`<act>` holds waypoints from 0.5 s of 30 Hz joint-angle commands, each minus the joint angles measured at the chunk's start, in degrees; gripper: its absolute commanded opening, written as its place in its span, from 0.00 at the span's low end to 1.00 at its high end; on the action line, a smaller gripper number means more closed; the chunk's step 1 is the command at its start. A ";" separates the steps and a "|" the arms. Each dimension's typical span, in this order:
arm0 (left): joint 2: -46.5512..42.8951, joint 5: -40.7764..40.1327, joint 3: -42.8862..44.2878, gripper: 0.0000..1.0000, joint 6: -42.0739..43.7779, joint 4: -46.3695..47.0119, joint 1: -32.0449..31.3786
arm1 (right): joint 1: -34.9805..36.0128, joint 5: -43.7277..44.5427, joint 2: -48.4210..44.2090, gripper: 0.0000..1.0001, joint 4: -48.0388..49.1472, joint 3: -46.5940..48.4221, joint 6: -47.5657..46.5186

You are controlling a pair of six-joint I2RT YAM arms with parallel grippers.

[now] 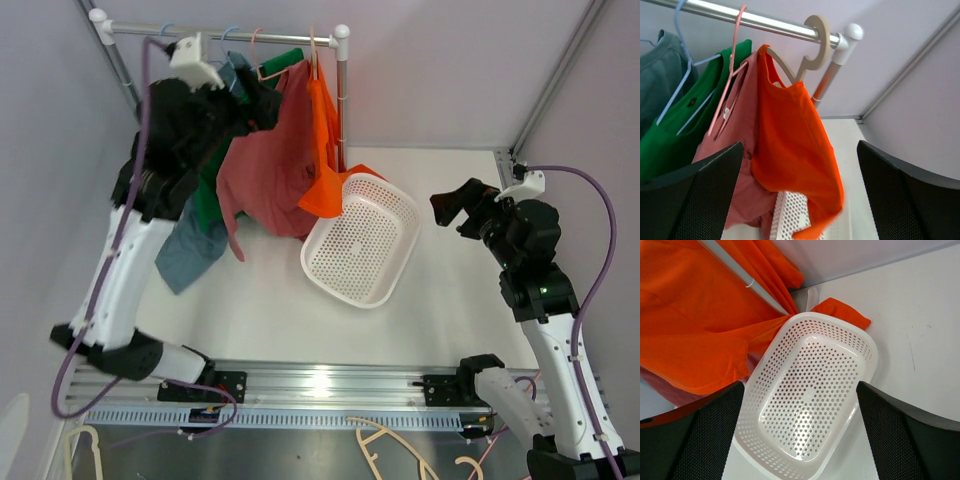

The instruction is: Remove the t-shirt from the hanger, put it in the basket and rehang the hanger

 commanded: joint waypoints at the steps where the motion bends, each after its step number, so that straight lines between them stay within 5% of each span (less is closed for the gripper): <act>1: 9.93 -4.63 11.11 0.99 4.55 -2.25 -1.90 | 0.28 2.40 -1.11 0.99 2.06 0.09 -1.54; 5: 16.55 -4.10 13.44 0.87 8.77 4.94 -3.22 | 0.28 2.49 -1.37 0.99 1.79 0.09 -1.98; 15: 25.78 -4.72 17.66 0.96 16.59 15.85 -6.03 | 0.29 2.23 -1.02 0.99 3.20 -0.35 -2.16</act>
